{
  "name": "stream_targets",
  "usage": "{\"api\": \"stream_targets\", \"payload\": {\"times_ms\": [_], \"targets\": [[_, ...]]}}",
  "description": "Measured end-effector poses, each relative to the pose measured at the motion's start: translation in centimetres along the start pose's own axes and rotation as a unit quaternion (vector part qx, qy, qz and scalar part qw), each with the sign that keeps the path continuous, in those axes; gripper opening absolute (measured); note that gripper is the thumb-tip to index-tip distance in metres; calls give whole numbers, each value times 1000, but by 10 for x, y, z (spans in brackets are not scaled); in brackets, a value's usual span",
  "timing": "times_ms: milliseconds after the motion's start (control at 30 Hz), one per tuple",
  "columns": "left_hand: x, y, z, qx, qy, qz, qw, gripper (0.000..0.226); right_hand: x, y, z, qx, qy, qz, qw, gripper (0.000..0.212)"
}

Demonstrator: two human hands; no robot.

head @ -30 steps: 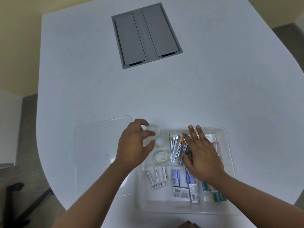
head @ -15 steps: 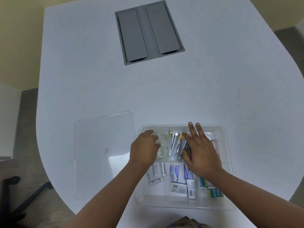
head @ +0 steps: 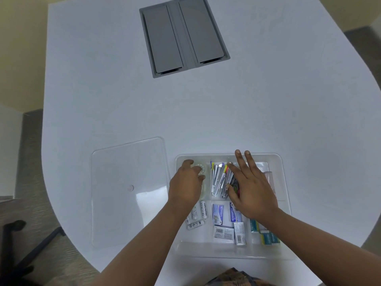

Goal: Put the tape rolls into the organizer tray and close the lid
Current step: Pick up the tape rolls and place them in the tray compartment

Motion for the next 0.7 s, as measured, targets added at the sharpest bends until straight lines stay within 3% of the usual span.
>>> {"api": "stream_targets", "payload": {"times_ms": [367, 567, 700], "targets": [[2, 2, 7, 37, -21, -23, 999, 31, 0, 1, -1, 0, -1, -2, 1000, 57], [11, -2, -3, 63, -86, -3, 994, 54, 0, 2, -3, 2, -5, -1, 1000, 57], [16, -4, -8, 79, -84, 1, 993, 57, 0, 2, -3, 2, -8, -3, 1000, 58]]}}
Point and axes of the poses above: each hand's wrist, its own x-axis away from the middle knuckle, its own z-axis out of the back of the hand, y = z × x, the point moved 8 cm from there along -x, towards the middle knuckle, and after that the axes turned 2 degrees about x, right-handed, at the moved point
